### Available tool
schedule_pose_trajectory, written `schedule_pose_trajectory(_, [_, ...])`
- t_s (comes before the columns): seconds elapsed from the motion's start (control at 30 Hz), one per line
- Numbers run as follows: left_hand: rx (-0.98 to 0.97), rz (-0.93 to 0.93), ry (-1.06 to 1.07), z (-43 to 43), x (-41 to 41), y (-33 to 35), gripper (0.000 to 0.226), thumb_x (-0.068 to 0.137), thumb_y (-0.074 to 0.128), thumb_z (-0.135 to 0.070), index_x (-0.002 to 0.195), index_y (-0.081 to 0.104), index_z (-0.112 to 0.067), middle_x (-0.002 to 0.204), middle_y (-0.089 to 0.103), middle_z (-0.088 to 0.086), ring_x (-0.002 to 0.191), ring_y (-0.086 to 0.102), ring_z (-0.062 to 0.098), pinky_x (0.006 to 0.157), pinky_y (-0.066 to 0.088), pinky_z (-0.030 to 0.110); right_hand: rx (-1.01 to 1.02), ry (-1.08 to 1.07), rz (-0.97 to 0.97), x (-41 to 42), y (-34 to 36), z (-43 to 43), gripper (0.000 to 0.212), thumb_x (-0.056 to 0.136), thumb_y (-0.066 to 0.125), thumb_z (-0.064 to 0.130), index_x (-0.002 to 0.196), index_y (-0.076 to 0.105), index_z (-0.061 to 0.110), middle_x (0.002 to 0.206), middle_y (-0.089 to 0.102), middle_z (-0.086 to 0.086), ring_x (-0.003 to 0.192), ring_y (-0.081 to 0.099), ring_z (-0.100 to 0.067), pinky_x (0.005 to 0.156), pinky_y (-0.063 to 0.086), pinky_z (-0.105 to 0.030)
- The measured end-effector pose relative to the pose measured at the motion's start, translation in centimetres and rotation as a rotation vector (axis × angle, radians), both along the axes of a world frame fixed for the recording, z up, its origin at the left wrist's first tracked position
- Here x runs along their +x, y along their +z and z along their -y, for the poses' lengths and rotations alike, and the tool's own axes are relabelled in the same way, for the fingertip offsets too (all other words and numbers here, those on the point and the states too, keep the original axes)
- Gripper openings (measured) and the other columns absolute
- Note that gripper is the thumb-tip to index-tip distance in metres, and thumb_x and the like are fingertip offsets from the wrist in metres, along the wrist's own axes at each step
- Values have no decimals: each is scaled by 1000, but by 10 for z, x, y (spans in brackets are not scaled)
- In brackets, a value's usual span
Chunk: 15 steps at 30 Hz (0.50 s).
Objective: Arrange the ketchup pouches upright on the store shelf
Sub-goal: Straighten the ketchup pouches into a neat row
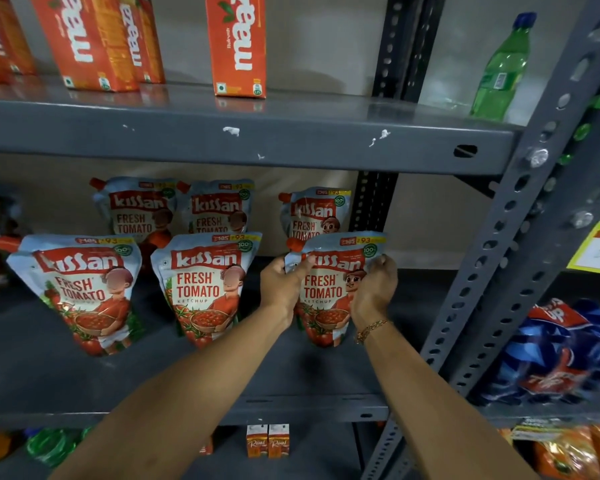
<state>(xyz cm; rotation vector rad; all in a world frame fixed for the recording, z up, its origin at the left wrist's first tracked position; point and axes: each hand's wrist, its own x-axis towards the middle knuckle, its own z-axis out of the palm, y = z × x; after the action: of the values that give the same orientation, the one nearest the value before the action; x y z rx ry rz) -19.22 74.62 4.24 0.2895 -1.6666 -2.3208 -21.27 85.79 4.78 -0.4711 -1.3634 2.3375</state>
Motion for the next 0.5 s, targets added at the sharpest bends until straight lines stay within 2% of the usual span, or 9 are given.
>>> schedule_pose_trajectory(0.07, [-90, -29, 49, 2, 8, -6, 12, 84, 69, -18, 96, 65, -15, 88, 69, -6, 85, 66, 8, 68, 51, 13, 200, -70, 142, 9, -24, 13, 33, 97, 32, 34, 93, 55, 11, 91, 63, -7, 84, 64, -22, 65, 56, -33])
schedule_pose_trajectory(0.13, [-170, -32, 202, 5, 23, -19, 14, 86, 66, -21, 97, 60, -15, 84, 63, -10, 80, 60, 4, 64, 47, 4, 398, -83, 342, 34, -53, 29, 59, 90, 26, 58, 114, 52, 10, 119, 55, -5, 112, 53, -25, 93, 50, -45])
schedule_pose_trajectory(0.17, [-187, -16, 296, 8, 31, -27, 12, 87, 64, -23, 92, 57, -14, 79, 59, -8, 74, 56, 5, 61, 45, 2, 448, -76, 355, 47, -65, 38, 57, 91, 28, 55, 114, 51, 8, 119, 51, -3, 114, 49, -24, 98, 45, -45])
schedule_pose_trajectory(0.23, [-171, 33, 479, 23, 45, -43, 19, 90, 60, -24, 79, 50, -13, 73, 54, -1, 67, 51, 10, 61, 42, 11, 441, 63, 198, 71, -80, 60, 30, 97, 35, 34, 95, 51, 9, 100, 54, -4, 99, 49, -21, 89, 45, -37])
schedule_pose_trajectory(0.3, [-118, 78, 655, 44, 51, -52, 30, 85, 61, -27, 82, 50, 0, 83, 60, 15, 76, 59, 24, 69, 44, 28, 414, 334, 81, 83, -78, 80, 25, 99, 35, 25, 81, 50, 18, 83, 53, 1, 85, 50, -17, 78, 42, -28])
schedule_pose_trajectory(0.33, [-95, 100, 718, 57, 53, -54, 40, 82, 62, -31, 90, 51, 7, 95, 61, 24, 87, 62, 33, 71, 46, 32, 456, 439, 42, 80, -75, 91, 25, 99, 36, 25, 80, 51, 22, 83, 55, 1, 83, 51, -15, 79, 42, -30])
schedule_pose_trajectory(0.43, [-84, 222, 772, 90, 57, -41, 58, 85, 65, -31, 125, 41, 5, 131, 46, 20, 120, 49, 31, 97, 42, 36, 466, 522, 32, 54, -50, 123, 22, 100, 35, 26, 109, 55, 22, 114, 57, -4, 107, 54, -18, 100, 43, -33])
schedule_pose_trajectory(0.47, [-117, 248, 779, 101, 57, -37, 63, 85, 64, -33, 132, 38, 0, 137, 43, 16, 126, 44, 30, 106, 37, 39, 388, 524, 56, 46, -36, 132, 29, 100, 35, 25, 122, 52, 16, 121, 54, -3, 112, 53, -17, 101, 43, -31])
schedule_pose_trajectory(0.5, [-141, 244, 766, 109, 56, -33, 67, 85, 64, -37, 136, 35, -3, 140, 42, 13, 130, 42, 29, 111, 32, 43, 284, 534, 75, 38, -25, 137, 31, 100, 34, 22, 125, 50, 11, 120, 54, -3, 106, 56, -15, 93, 47, -25])
